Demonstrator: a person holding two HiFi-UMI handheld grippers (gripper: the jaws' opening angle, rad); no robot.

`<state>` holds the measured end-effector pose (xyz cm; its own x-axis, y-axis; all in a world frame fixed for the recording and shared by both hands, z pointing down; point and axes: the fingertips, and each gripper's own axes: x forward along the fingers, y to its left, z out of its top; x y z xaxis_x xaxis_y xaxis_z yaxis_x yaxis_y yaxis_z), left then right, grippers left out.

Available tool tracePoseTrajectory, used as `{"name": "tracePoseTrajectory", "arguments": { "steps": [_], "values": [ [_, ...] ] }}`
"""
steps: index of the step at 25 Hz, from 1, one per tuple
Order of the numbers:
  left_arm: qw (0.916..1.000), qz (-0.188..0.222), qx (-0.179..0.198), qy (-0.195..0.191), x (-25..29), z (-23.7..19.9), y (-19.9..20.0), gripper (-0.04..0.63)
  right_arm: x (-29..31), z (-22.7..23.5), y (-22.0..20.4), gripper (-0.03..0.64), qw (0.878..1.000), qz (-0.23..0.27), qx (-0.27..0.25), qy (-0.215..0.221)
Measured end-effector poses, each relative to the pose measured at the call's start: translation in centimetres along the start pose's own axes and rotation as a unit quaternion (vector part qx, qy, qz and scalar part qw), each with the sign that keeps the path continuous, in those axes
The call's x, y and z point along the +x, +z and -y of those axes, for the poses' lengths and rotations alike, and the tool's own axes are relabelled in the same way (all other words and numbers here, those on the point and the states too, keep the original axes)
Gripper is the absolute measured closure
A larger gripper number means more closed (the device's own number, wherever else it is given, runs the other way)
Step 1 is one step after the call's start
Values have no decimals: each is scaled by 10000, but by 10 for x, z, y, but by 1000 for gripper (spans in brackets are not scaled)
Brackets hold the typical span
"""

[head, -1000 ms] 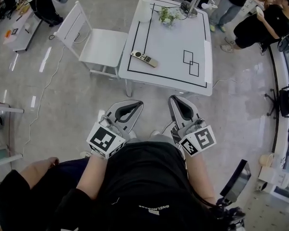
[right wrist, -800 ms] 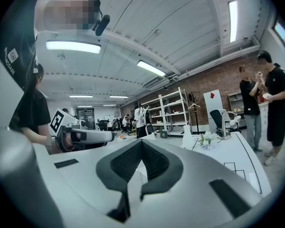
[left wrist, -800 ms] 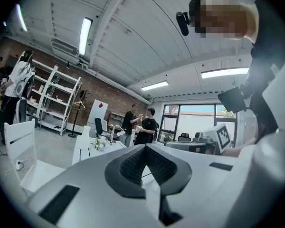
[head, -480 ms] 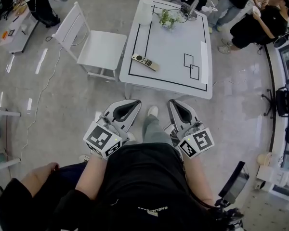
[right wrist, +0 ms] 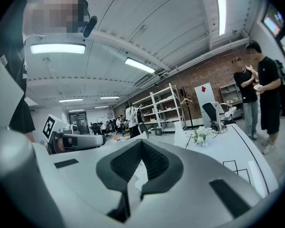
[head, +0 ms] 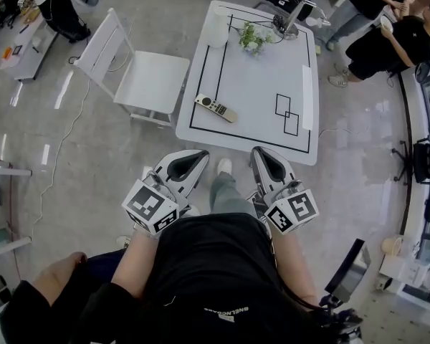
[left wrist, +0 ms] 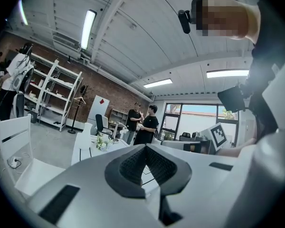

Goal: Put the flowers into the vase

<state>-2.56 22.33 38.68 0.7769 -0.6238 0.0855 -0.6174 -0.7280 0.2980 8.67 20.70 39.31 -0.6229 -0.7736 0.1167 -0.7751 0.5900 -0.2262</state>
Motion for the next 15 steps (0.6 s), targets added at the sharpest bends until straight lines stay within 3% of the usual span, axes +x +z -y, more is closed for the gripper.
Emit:
{"name": "tracePoseTrajectory", "arguments": {
  "steps": [15],
  "values": [
    [9987, -121, -152, 478, 84, -77, 22, 595, 80, 101, 23, 607, 9996, -137, 215, 147]
  ]
}}
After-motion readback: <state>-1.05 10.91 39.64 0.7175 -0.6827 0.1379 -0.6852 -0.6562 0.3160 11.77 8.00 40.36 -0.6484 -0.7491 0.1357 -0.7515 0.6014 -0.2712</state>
